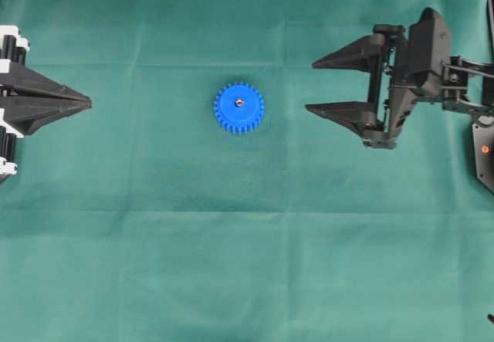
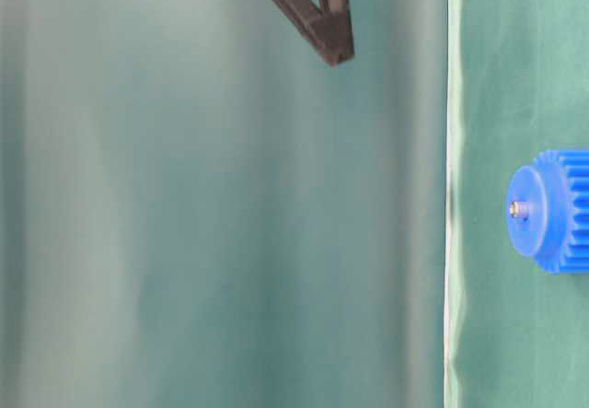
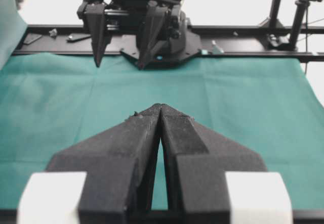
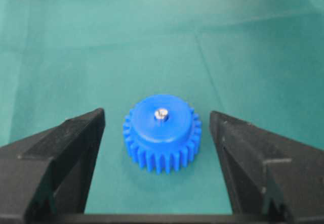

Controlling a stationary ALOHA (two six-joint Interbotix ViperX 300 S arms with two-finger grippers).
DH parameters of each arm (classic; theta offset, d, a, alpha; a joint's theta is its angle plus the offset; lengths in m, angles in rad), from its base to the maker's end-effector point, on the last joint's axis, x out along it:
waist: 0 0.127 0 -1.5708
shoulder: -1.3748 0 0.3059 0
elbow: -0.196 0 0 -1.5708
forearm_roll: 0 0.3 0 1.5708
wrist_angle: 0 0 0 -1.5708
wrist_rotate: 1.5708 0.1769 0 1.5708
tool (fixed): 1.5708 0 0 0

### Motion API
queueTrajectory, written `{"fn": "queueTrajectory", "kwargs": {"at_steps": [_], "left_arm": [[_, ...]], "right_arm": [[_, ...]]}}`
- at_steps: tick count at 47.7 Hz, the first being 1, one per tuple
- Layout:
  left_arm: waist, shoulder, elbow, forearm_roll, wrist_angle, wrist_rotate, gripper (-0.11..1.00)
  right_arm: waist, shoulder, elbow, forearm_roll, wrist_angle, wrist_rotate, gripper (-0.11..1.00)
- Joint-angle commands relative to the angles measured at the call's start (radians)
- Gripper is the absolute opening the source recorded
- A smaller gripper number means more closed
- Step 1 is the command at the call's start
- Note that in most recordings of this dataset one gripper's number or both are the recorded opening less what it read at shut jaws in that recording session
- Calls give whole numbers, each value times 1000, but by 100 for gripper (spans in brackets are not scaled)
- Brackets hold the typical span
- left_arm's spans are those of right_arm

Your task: Insert the shaft placed at a random location into the center hole of the medium gear at another random location.

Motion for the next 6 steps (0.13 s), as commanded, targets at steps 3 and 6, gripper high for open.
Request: {"fn": "queueTrajectory", "kwargs": {"at_steps": [3, 6], "left_arm": [[0, 6, -20, 3, -5, 0, 0], [0, 5, -20, 3, -5, 0, 0]], "right_arm": [[2, -43, 5, 3, 15, -2, 84], [2, -51, 11, 3, 21, -2, 84]]}}
